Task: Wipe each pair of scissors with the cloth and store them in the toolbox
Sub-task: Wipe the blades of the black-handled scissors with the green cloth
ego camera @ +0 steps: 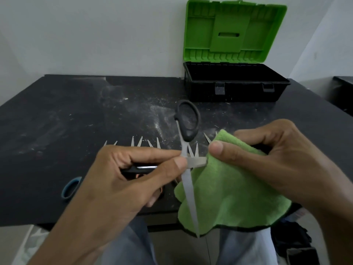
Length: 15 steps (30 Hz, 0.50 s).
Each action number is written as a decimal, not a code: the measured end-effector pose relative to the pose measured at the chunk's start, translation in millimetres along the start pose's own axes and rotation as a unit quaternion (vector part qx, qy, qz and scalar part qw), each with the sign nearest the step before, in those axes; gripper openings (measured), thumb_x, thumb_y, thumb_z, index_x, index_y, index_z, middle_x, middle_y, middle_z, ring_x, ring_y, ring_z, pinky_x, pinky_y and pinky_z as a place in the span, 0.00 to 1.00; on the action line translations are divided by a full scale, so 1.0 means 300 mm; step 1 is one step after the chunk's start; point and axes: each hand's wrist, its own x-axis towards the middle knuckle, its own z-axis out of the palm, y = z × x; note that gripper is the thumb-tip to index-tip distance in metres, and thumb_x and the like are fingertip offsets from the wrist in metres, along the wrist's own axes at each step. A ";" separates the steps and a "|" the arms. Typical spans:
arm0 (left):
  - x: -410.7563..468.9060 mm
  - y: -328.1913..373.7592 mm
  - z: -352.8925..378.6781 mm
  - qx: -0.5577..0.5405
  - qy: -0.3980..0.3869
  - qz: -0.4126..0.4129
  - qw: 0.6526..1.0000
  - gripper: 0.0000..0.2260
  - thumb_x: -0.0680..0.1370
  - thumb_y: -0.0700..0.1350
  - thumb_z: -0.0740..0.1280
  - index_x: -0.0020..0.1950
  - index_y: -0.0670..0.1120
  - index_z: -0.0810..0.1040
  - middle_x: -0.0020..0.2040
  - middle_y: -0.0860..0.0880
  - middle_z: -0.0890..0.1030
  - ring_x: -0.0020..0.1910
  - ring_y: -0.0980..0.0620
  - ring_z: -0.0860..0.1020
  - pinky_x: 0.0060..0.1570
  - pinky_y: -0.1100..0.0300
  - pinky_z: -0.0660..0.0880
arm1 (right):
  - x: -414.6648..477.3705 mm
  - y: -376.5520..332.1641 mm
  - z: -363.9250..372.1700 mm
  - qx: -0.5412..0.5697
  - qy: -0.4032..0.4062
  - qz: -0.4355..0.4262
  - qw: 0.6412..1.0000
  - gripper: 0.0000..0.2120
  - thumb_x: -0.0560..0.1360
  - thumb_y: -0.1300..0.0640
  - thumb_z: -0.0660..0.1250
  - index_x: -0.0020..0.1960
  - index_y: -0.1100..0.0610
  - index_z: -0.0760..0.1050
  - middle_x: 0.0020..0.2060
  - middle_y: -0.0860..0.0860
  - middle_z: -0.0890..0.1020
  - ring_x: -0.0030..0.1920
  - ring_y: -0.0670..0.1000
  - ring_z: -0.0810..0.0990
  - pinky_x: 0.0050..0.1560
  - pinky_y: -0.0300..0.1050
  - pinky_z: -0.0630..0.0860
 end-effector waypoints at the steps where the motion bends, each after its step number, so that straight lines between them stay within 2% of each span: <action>1: 0.003 0.001 0.008 -0.011 -0.006 -0.005 1.000 0.06 0.67 0.50 0.76 0.42 0.53 0.89 0.28 0.46 0.82 0.23 0.54 0.67 0.25 0.67 0.66 | 0.002 -0.002 0.012 0.001 -0.008 -0.006 1.000 0.15 0.70 0.40 0.73 0.38 0.51 0.90 0.32 0.50 0.88 0.33 0.49 0.88 0.34 0.53 0.83; 3: 0.008 0.005 0.020 -0.015 -0.018 -0.009 1.000 0.07 0.66 0.49 0.74 0.42 0.52 0.89 0.29 0.44 0.83 0.24 0.53 0.68 0.24 0.67 0.67 | 0.004 -0.010 0.034 0.009 -0.029 -0.016 0.999 0.13 0.70 0.42 0.74 0.39 0.49 0.90 0.31 0.47 0.87 0.32 0.44 0.85 0.30 0.41 0.79; 5: 0.010 0.003 0.010 -0.007 -0.014 0.005 1.000 0.07 0.66 0.50 0.75 0.42 0.53 0.89 0.30 0.43 0.83 0.24 0.53 0.69 0.25 0.67 0.67 | 0.007 -0.014 0.030 0.012 -0.036 -0.015 0.999 0.12 0.70 0.42 0.74 0.39 0.49 0.90 0.31 0.46 0.87 0.32 0.44 0.86 0.32 0.38 0.82; 7: 0.007 0.000 -0.011 0.007 -0.002 0.020 1.000 0.06 0.67 0.51 0.77 0.43 0.53 0.89 0.29 0.46 0.83 0.23 0.54 0.67 0.25 0.69 0.67 | 0.008 -0.013 0.006 0.015 -0.025 -0.001 1.000 0.13 0.69 0.41 0.73 0.39 0.49 0.90 0.34 0.48 0.89 0.34 0.50 0.89 0.39 0.52 0.87; 9: 0.005 0.004 -0.015 0.015 0.004 0.026 1.000 0.06 0.67 0.52 0.78 0.43 0.53 0.89 0.27 0.50 0.82 0.22 0.56 0.67 0.25 0.70 0.67 | 0.009 -0.017 -0.005 0.010 -0.016 0.006 1.000 0.14 0.69 0.39 0.73 0.39 0.49 0.90 0.34 0.50 0.89 0.35 0.54 0.89 0.40 0.60 0.86; 12: 0.012 0.007 0.006 0.004 -0.013 0.010 1.000 0.06 0.66 0.49 0.76 0.41 0.52 0.89 0.26 0.49 0.81 0.22 0.55 0.68 0.25 0.68 0.68 | 0.021 -0.025 0.019 -0.013 -0.019 -0.006 1.000 0.17 0.69 0.38 0.73 0.39 0.51 0.90 0.33 0.55 0.88 0.33 0.62 0.86 0.32 0.62 0.81; 15: 0.019 -0.003 0.010 -0.009 -0.046 0.013 0.999 0.08 0.66 0.50 0.80 0.43 0.52 0.89 0.33 0.47 0.85 0.25 0.51 0.71 0.25 0.67 0.69 | 0.033 -0.012 0.038 -0.014 -0.026 -0.019 0.999 0.18 0.71 0.38 0.73 0.38 0.53 0.89 0.33 0.63 0.85 0.32 0.67 0.81 0.26 0.60 0.74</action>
